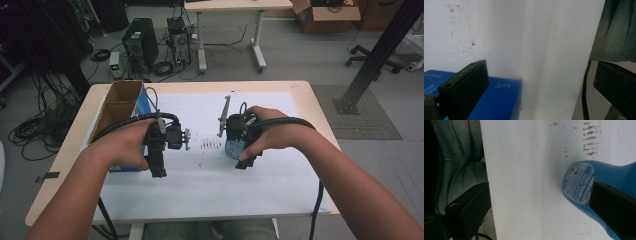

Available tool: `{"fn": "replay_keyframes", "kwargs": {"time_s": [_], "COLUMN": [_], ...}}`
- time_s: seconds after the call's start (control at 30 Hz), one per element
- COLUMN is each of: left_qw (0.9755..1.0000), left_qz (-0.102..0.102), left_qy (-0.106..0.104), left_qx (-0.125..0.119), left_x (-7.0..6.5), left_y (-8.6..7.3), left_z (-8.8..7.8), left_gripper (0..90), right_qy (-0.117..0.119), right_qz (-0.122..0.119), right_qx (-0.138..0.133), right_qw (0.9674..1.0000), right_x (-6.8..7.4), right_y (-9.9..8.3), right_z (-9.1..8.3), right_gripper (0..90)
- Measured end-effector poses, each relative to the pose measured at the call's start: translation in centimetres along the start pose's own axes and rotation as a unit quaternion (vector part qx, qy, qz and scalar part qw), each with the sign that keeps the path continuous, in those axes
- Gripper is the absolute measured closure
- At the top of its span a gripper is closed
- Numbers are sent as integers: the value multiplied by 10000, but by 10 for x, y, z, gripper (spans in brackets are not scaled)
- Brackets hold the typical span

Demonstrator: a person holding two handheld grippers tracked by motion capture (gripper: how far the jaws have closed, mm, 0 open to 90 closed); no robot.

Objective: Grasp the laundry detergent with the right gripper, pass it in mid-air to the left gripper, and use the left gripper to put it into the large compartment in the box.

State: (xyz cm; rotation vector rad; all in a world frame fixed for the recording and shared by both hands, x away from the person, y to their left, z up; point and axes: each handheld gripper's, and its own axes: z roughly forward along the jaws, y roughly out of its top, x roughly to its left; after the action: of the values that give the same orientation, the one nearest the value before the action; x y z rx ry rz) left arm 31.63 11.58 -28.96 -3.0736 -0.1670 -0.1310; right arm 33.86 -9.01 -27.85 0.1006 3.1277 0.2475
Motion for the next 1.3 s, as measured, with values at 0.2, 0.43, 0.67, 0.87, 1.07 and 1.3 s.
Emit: {"fn": "replay_keyframes", "kwargs": {"time_s": [0.2, 0.43, 0.67, 0.87, 1.07, 1.3], "left_qw": [10000, 10000, 10000, 9999, 9999, 9999], "left_qz": [25, 33, 87, 113, 151, 151], "left_qy": [-36, -47, -28, -22, -32, -30], "left_qx": [-9, -32, -11, 14, 49, 50], "left_x": [1, 2, 2, 1, 0, -1], "left_y": [1, 3, 8, 15, 20, 22], "left_z": [1, 4, 2, 1, 3, 2], "left_gripper": [4, 4, 4, 4, 4, 4], "right_qy": [-12, -30, -33, -52, -66, -74], "right_qz": [13, -11, 71, 147, 211, 352], "right_qx": [-19, -5, -84, -88, -126, -166], "right_qw": [10000, 10000, 9999, 9998, 9997, 9992], "right_x": [0, 1, 2, 3, 4, 5], "right_y": [0, -3, -14, -26, -36, -52], "right_z": [-1, 0, 1, 1, -1, 0], "right_gripper": [40, 41, 41, 41, 41, 41]}}
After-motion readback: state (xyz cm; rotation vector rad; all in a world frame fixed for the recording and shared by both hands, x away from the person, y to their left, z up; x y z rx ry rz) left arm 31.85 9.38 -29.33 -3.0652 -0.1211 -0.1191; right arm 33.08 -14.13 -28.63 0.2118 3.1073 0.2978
